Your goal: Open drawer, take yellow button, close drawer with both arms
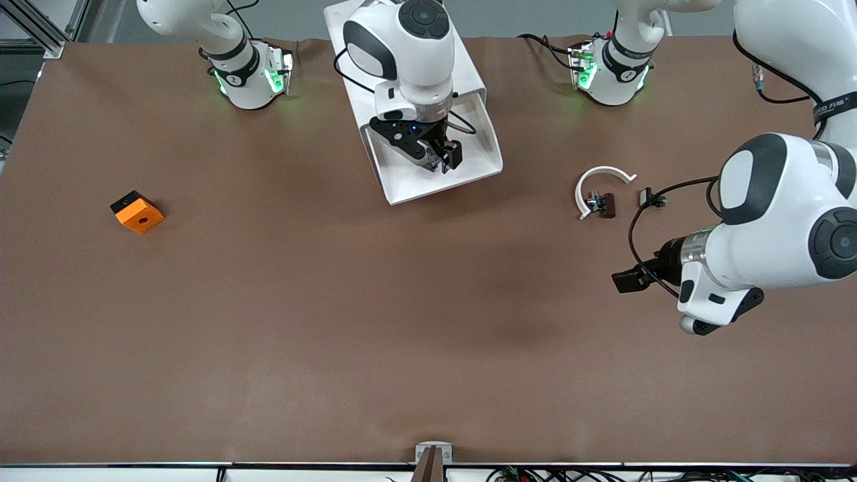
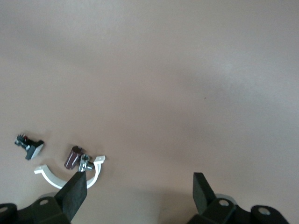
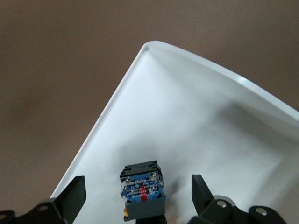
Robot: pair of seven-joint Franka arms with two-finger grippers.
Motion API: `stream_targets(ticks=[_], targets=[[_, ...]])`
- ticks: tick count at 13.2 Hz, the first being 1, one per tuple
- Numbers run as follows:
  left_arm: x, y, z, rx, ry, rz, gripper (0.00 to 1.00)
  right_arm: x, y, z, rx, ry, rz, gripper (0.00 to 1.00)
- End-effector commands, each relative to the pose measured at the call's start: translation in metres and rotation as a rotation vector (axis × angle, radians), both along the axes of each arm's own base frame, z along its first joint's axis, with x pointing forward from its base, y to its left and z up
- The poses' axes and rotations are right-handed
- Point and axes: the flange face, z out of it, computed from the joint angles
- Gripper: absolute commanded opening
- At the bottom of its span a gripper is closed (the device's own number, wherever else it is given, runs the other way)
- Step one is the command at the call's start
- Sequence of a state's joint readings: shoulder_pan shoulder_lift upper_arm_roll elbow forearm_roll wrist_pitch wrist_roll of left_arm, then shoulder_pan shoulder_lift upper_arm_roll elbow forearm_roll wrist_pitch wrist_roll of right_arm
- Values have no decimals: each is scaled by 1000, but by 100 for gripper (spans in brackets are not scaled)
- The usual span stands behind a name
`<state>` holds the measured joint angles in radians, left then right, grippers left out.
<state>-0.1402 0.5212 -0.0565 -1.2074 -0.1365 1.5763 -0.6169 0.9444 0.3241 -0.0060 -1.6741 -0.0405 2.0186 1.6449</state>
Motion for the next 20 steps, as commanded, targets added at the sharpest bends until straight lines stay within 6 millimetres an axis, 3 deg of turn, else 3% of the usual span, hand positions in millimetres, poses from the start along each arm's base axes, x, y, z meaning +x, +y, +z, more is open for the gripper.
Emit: stream_targets(ticks=[1, 3, 5, 7, 8, 9, 12, 14, 16, 18, 20], targets=[[-15, -2, 12, 4, -67, -59, 100, -3, 11, -1, 0, -36, -4, 100], [-29, -7, 5, -2, -115, -84, 100, -4, 14, -7, -1, -33, 0, 100], [-57, -17, -1, -14, -190, -115, 100, -6, 16, -11, -7, -27, 13, 96], [-75, -34, -12, -22, -211, -181, 100, -8, 18, -13, -10, -25, 29, 55], [-83, -45, -17, -26, -197, -202, 100, -8, 18, -16, -12, -22, 30, 8], [-89, -55, -22, -28, -186, -220, 100, -8, 19, -17, -12, -22, 30, 0], [-109, -79, -35, -29, -150, -249, 100, 0, 17, -8, 0, -29, 40, 0], [-120, -110, -41, -35, -128, -236, 100, 15, 12, 8, 19, -37, 66, 0], [-136, -147, -51, -34, -103, -238, 100, 41, -8, 27, 10, -11, 73, 0], [-150, -181, -66, -34, -91, -228, 100, 72, -44, 51, -18, 35, 167, 0], [-160, -214, -92, -41, -82, -221, 100, 104, -98, 72, -31, 54, 268, 0]])
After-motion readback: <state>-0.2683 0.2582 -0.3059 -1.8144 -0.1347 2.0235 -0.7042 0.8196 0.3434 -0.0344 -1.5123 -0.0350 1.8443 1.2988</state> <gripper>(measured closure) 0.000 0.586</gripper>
